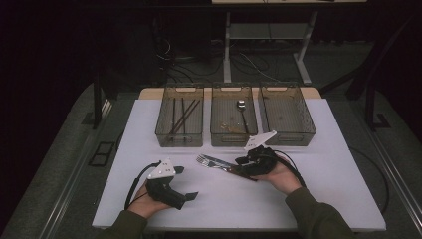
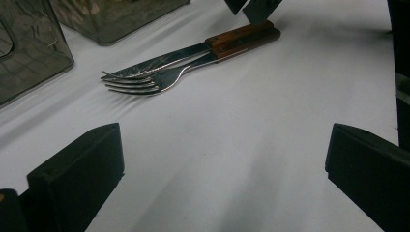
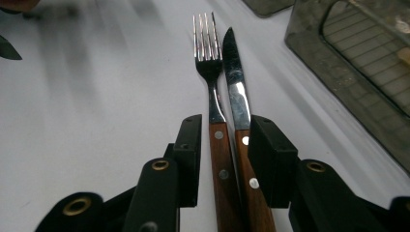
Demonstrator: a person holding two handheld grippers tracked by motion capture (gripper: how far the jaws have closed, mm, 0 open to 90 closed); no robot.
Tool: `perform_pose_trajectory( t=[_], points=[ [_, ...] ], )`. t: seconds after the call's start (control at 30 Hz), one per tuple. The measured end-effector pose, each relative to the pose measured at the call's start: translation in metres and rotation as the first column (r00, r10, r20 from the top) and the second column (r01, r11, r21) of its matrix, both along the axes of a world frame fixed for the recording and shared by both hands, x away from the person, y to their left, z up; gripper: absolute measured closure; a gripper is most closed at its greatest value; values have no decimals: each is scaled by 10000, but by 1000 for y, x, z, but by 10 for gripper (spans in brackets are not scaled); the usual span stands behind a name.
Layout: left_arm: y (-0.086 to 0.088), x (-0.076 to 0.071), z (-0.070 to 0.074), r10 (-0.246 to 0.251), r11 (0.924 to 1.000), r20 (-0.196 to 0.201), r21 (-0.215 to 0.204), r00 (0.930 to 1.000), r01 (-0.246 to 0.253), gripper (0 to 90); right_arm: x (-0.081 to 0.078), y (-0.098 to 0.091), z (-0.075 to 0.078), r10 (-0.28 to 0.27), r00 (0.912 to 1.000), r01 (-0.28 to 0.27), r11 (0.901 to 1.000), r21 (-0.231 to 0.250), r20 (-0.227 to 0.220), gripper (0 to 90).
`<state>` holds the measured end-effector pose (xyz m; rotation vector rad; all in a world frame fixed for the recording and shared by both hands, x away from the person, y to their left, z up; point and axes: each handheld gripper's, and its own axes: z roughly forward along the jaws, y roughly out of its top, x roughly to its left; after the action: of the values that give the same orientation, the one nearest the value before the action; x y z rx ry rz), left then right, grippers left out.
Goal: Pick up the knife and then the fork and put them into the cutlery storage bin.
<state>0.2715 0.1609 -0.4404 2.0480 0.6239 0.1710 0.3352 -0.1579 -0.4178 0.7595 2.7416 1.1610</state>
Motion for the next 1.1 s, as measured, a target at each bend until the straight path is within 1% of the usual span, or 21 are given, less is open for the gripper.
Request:
perform_pose_trajectory(
  t=[0.1, 0.2, 0.23, 0.27, 0.37, 0.47, 0.5, 0.57, 0.6, 0.67, 0.8, 0.83, 0.9, 1.0, 1.03, 1.1],
  points=[
    [0, 0, 0, 12, 10000, -1, -5, 10000, -12, 0, 3, 5, -4, 103, 9999, -104, 9999, -130, -95, 704],
    [0, 0, 0, 6, 10000, 1, -6, 10000, -6, 0, 3, 9, -7, 243, 9997, -245, 9991, -351, -50, 736],
    [0, 0, 0, 15, 10000, -5, -20, 10000, -15, 0, 4, 9, -8, 319, 9995, -317, 9984, -470, 19, 738],
    [0, 0, 0, 12, 10000, -8, -24, 10000, -12, 0, 4, 10, -8, 336, 9994, -336, 9983, -468, -12, 738],
    [0, 0, 0, 6, 10000, -6, -14, 10000, -6, 0, 6, 12, -8, 439, 9990, -431, 9972, -614, 115, 748],
    [0, 0, 0, 9, 10000, -1, -11, 10000, -9, 0, 7, 15, -10, 541, 9984, -530, 9960, -726, 134, 757],
    [0, 0, 0, 8, 10000, -4, -11, 10000, -8, 0, 7, 16, -11, 572, 9983, -567, 9957, -726, 56, 757],
    [0, 0, 0, 4, 10000, -1, 1, 10000, -4, 0, 7, 17, -13, 625, 9980, -614, 9947, -828, 114, 757],
    [0, 0, 0, -1, 10000, 1, 4, 10000, 1, 0, 7, 17, -13, 636, 9980, -629, 9944, -846, 48, 757],
    [0, 0, 0, -2, 10000, 4, 8, 10000, 2, 0, 7, 18, -14, 716, 9974, -704, 9927, -984, 92, 760],
    [0, 0, 0, -10, 10000, 4, 27, 10000, 10, 0, 6, 18, -14, 778, 9968, -754, 9912, -1091, 178, 760],
    [0, 0, 0, -11, 10000, 3, 25, 10000, 11, 0, 6, 19, -14, 787, 9967, -757, 9903, -1162, 213, 760],
    [0, 0, 0, -21, 10000, 10, 35, 10000, 21, 0, 7, 20, -16, 888, 9955, -829, 9852, -1501, 331, 757],
    [0, 0, 0, -9, 10000, 12, 4, 10000, 9, 0, 6, 21, -16, 963, 9951, -916, 9842, -1516, 237, 757],
    [0, 0, 0, -13, 10000, 8, 6, 10000, 13, 0, 6, 22, -15, 991, 9947, -935, 9823, -1626, 265, 756],
    [-1, -1, 0, -33, 10000, 15, 31, 10000, 33, 0, 7, 24, -15, 1158, 9924, -1056, 9749, -1962, 409, 755]
  ],
)
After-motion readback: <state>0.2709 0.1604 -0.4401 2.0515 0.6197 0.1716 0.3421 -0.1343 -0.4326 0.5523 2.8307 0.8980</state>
